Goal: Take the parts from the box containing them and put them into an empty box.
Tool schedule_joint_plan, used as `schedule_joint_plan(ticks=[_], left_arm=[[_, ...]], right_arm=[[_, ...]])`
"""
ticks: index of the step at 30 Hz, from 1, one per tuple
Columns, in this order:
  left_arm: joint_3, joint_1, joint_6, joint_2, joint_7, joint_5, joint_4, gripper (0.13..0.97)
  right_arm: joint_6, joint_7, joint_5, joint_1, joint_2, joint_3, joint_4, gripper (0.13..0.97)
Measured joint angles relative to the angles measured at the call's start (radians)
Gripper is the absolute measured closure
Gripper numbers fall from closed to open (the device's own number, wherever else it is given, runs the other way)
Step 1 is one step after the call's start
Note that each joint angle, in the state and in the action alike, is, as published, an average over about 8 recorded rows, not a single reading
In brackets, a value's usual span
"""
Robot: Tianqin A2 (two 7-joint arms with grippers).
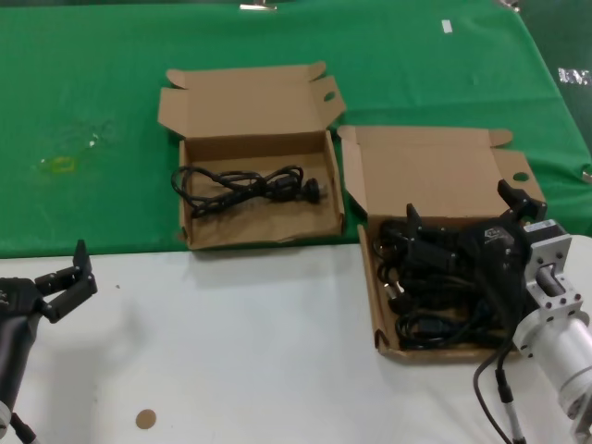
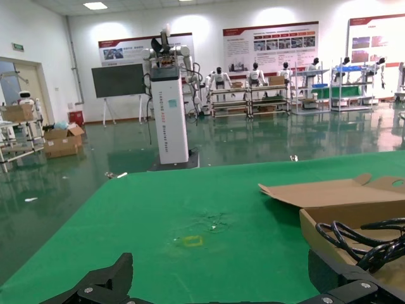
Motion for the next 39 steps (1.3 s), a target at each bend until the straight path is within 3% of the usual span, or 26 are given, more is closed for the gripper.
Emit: schedule_joint_plan(ticks=[39], left_arm=[[0.000,0.000,0.000,0.000,0.000,0.000,0.000,0.132]], right_arm=[[0.000,0.000,0.000,0.000,0.000,0.000,0.000,0.129]])
